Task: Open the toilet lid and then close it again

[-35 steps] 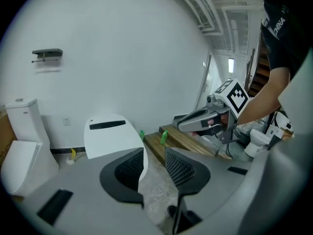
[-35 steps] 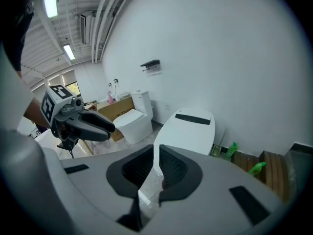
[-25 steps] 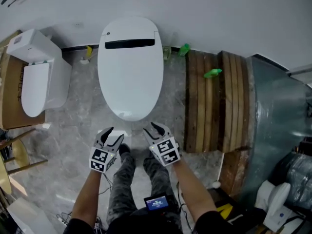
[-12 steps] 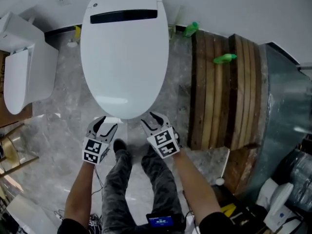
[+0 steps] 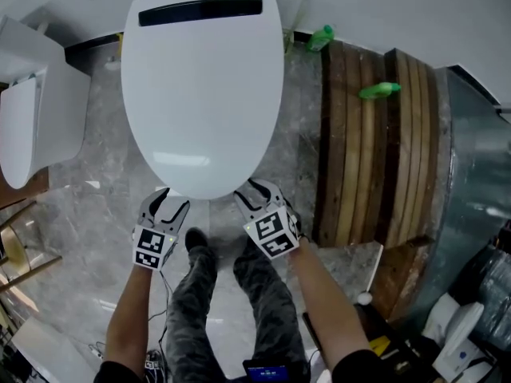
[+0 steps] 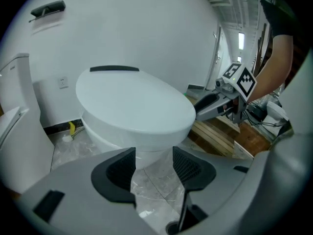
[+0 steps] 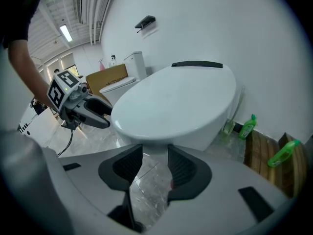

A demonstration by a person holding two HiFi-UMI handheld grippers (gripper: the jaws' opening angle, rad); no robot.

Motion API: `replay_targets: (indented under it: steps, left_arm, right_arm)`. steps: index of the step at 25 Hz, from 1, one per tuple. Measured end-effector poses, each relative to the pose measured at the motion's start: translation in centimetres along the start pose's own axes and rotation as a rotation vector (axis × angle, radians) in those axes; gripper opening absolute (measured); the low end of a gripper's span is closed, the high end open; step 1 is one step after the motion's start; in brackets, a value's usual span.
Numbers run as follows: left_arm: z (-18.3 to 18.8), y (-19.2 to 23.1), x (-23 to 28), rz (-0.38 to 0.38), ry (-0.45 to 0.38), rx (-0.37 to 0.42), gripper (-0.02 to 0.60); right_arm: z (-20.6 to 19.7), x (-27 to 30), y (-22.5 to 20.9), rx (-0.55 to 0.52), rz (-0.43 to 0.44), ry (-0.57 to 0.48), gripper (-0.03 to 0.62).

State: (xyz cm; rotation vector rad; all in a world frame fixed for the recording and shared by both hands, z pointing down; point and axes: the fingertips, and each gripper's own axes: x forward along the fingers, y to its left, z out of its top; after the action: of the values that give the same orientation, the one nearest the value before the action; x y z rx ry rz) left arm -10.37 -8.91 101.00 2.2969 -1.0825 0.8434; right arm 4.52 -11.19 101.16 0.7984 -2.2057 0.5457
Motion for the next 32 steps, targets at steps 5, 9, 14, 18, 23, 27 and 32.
replay_targets:
  steps: [5, 9, 14, 18, 23, 27, 32]
  left_arm:
    - [0.2, 0.3, 0.7, 0.017, 0.022, -0.023, 0.221]
    - [0.8, -0.1, 0.0, 0.01, 0.035, -0.031, 0.221]
    - [2.4, -0.3, -2.0, 0.023, 0.001, 0.006, 0.221]
    - [3.8, -0.9, -3.8, 0.037, -0.034, 0.046, 0.221]
    - [5.8, -1.2, -5.8, 0.094, -0.089, 0.107, 0.221]
    - [7.1, -1.7, -7.6, 0.099, -0.109, 0.144, 0.221]
    - [9.4, -1.5, -9.5, 0.166, -0.133, 0.197, 0.221]
  right_arm:
    - [0.2, -0.1, 0.1, 0.027, -0.016, 0.021, 0.163]
    - [0.8, -1.0, 0.3, 0.034, -0.021, 0.035, 0.163]
    - [2.6, -3.0, 0.8, 0.043, -0.003, 0.019, 0.163]
    - [4.0, -4.9, 1.4, 0.056, 0.009, 0.011, 0.163]
    - [6.1, -7.2, 1.7, 0.064, 0.027, 0.008, 0.163]
    - [8.1, -9.3, 1.9, 0.092, 0.049, -0.009, 0.163]
    - [11.7, -12.3, 2.4, 0.12, 0.086, -0.041, 0.163]
